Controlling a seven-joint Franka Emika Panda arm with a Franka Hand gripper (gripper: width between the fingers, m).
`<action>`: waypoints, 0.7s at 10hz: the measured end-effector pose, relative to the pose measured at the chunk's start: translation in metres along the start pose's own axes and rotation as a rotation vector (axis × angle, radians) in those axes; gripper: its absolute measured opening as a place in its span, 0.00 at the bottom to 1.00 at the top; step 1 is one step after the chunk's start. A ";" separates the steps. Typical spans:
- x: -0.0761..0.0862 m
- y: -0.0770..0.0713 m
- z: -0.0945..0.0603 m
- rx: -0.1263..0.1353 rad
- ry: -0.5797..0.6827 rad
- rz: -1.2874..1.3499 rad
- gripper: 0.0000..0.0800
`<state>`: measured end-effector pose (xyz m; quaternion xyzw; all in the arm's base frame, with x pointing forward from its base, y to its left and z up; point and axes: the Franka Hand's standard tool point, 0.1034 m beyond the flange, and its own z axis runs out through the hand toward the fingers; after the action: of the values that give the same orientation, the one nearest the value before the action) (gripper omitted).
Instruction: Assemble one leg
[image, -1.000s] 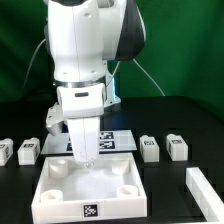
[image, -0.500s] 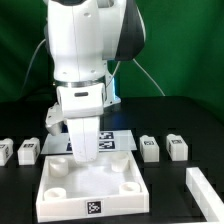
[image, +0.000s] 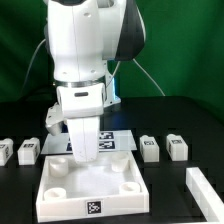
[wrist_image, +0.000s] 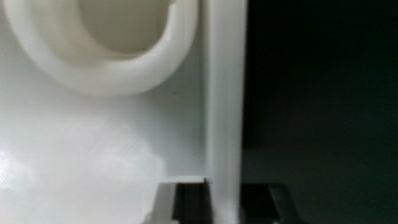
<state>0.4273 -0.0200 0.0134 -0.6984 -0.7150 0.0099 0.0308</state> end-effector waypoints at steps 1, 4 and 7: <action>0.000 0.000 0.000 0.000 0.000 0.000 0.08; 0.021 0.022 -0.004 -0.021 0.007 0.032 0.08; 0.060 0.043 -0.002 -0.043 0.033 0.058 0.08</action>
Offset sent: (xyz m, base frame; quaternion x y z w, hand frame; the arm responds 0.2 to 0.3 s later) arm 0.0319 0.0398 0.0007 0.0145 0.0023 0.0014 0.9999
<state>0.4686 0.0413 0.0147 -0.7193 -0.6940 -0.0163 0.0271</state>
